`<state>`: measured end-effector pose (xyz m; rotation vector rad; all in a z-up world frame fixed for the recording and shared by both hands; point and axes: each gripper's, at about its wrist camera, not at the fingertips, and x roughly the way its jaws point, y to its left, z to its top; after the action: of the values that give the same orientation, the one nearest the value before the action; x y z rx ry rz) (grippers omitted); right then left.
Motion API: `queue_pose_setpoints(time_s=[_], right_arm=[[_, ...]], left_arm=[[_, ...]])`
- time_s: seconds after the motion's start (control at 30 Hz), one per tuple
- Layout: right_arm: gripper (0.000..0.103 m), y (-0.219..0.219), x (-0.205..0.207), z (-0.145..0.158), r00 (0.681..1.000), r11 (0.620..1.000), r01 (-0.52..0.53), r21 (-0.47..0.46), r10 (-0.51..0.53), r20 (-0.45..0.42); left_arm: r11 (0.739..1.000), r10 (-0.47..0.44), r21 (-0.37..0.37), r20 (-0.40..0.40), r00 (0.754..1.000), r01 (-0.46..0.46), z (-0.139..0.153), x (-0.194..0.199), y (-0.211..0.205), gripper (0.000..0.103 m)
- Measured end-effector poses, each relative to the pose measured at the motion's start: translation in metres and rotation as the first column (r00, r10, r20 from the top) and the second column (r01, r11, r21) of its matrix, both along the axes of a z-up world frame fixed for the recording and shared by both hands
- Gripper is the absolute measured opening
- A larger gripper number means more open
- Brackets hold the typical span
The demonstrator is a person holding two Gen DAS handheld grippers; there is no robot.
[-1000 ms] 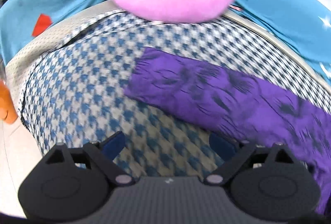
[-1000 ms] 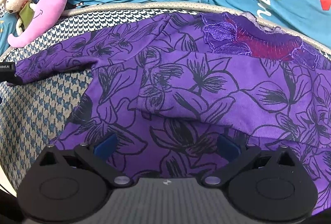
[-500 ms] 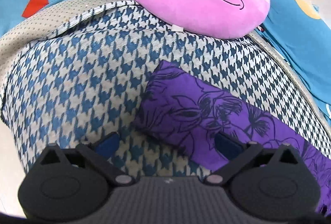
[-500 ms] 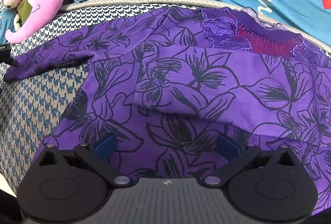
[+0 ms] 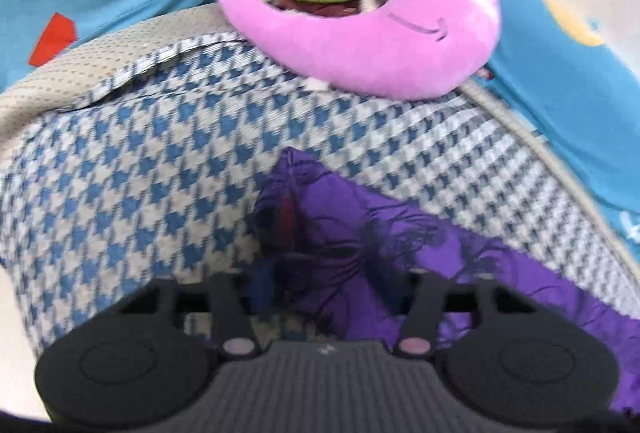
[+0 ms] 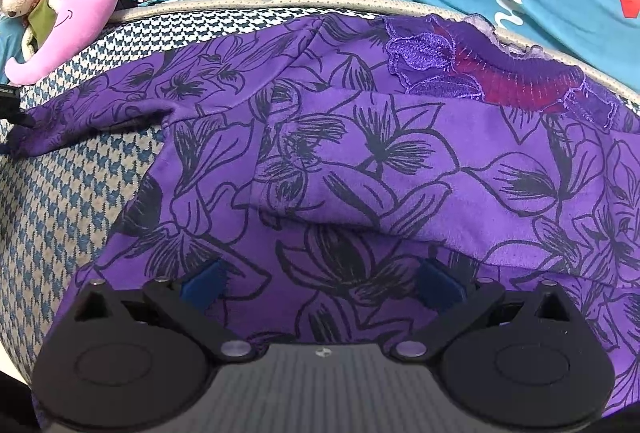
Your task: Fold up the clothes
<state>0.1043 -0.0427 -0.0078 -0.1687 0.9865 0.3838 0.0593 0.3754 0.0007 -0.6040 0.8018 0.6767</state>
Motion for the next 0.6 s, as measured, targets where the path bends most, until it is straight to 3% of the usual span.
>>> queue_pose_setpoints(time_s=[0.03, 0.13, 0.37, 0.47, 0.6], right_arm=[[0.103, 0.0, 0.0, 0.0, 1.0, 1.0, 0.001, 0.0, -0.001, 0.0], [0.103, -0.001, 0.0, -0.001, 1.0, 1.0, 0.004, -0.001, -0.004, 0.002], [0.103, -0.001, 0.002, -0.001, 1.0, 1.0, 0.016, 0.002, -0.016, 0.006], [0.103, -0.001, 0.002, 0.0, 1.0, 1.0, 0.02, 0.007, -0.02, 0.008], [0.103, -0.001, 0.002, 0.0, 1.0, 1.0, 0.022, 0.014, -0.022, 0.01]], left_arm=[[1.0, -0.008, -0.017, 0.017, 1.0, 0.009, 0.001, 0.0, 0.0, 0.026], [0.998, -0.029, -0.047, 0.056, 0.998, 0.031, 0.005, -0.001, -0.003, 0.014], [0.979, -0.157, -0.105, 0.157, 0.975, 0.175, 0.017, 0.006, -0.026, 0.009], [0.94, -0.275, -0.136, 0.234, 0.932, 0.312, 0.023, 0.01, -0.044, 0.009], [0.886, -0.418, -0.091, 0.263, 0.869, 0.454, 0.032, 0.015, -0.073, 0.01]])
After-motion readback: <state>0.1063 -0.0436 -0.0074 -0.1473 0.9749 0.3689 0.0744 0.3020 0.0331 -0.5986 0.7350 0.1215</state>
